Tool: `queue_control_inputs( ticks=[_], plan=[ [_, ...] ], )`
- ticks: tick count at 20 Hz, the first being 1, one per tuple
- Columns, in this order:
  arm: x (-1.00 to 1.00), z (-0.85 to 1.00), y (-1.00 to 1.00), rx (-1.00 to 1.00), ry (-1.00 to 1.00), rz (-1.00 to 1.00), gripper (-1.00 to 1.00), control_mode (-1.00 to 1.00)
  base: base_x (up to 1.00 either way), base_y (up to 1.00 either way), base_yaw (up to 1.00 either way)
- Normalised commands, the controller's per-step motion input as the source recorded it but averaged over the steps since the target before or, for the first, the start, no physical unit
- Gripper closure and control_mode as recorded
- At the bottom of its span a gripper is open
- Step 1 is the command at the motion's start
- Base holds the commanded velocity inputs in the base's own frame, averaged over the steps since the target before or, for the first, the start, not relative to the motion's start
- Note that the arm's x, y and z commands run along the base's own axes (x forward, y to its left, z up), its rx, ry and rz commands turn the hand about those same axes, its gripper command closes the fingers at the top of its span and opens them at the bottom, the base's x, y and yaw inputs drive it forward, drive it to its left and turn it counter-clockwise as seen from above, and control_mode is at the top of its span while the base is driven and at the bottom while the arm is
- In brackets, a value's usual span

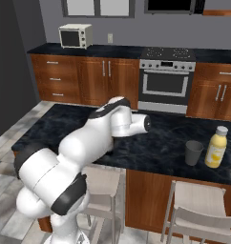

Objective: There is a wine glass and glass cup on the dining counter. Place the wine bottle next to the wine glass and the juice bottle next to the glass cup.

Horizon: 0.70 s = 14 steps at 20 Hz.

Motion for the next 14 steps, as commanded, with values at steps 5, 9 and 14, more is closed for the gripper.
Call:
queue_control_inputs(
  ticks=[5, 9, 14],
  plan=[
    [0.24, -0.21, 0.0, -0.05, -0.03, 0.0, 1.0, -1.0, 0.0, 0.0, 0.0],
    [0.23, -0.2, 0.0, -0.06, -0.05, 0.0, 1.0, -1.0, 0.0, 0.0, 0.0],
    [0.22, -0.16, 0.0, -0.01, -0.03, 0.0, 1.0, -1.0, 0.0, 0.0, 0.0]
  ],
)
